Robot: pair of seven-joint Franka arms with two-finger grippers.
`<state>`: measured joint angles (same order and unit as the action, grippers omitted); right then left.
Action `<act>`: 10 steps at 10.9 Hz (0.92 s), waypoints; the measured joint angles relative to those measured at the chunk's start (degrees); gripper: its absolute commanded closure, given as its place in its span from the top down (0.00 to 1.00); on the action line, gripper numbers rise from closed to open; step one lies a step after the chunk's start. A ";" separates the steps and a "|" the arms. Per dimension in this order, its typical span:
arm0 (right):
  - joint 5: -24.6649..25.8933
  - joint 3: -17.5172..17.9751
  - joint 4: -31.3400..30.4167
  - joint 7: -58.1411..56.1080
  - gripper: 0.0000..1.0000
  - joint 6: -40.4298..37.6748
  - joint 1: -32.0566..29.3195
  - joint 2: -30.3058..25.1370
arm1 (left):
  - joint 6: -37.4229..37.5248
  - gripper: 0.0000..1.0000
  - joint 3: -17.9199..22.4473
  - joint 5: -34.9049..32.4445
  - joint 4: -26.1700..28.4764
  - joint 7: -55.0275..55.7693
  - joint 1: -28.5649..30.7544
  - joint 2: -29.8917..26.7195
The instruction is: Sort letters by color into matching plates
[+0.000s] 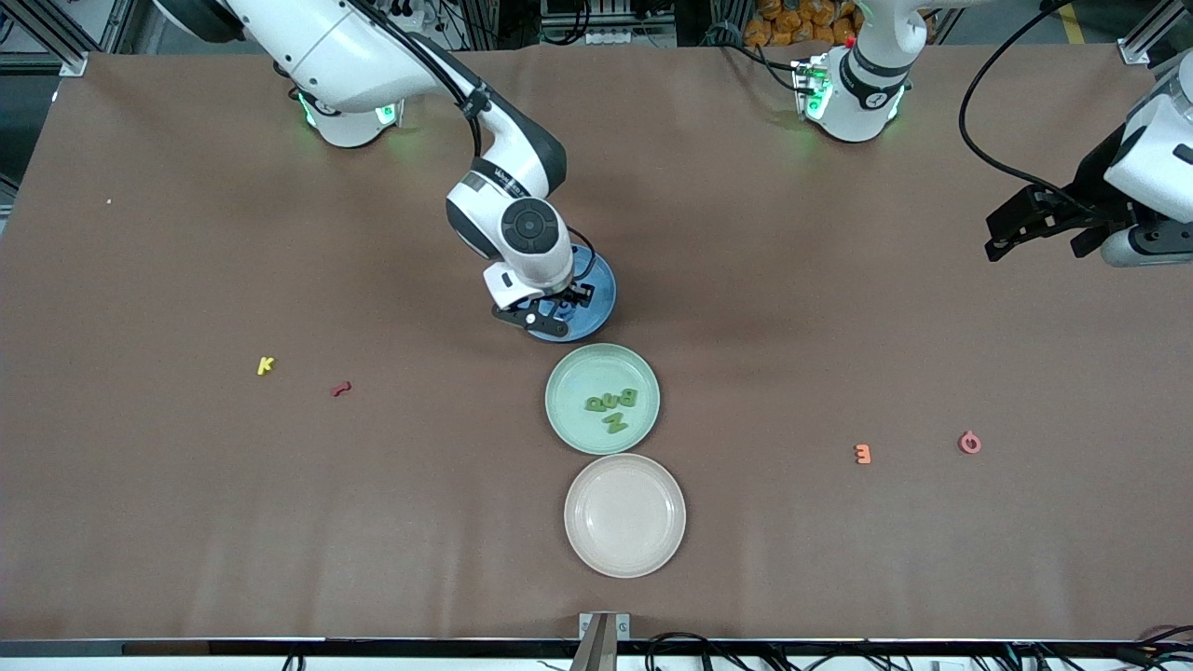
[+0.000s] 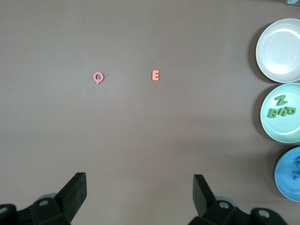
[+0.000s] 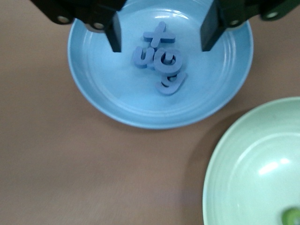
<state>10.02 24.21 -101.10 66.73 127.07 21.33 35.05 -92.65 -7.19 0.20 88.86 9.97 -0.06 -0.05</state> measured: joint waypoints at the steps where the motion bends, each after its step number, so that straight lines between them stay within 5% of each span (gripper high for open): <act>1: 0.00 -0.05 0.04 -0.20 0.96 -0.64 -0.77 -1.10 | -0.34 1.00 0.02 0.00 0.00 0.00 0.02 0.06; 7: -0.17 1.03 0.27 -16.73 0.93 -8.67 -13.13 -12.78 | -2.56 1.00 -0.01 0.00 -0.01 -0.01 -0.08 0.84; 8: -0.36 1.07 0.28 -19.39 1.00 -9.41 -14.92 -15.02 | -2.74 1.00 -0.02 0.00 -0.01 -0.01 -0.09 0.96; 10: -4.52 1.09 0.35 -24.91 1.00 -10.69 -18.54 -19.39 | -2.79 1.00 -0.05 0.00 -0.03 -0.01 -0.11 1.02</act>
<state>5.50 25.31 -100.75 41.81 116.38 2.78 15.67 -95.45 -7.24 0.21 88.83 9.96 -0.17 0.98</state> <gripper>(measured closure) 0.022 0.000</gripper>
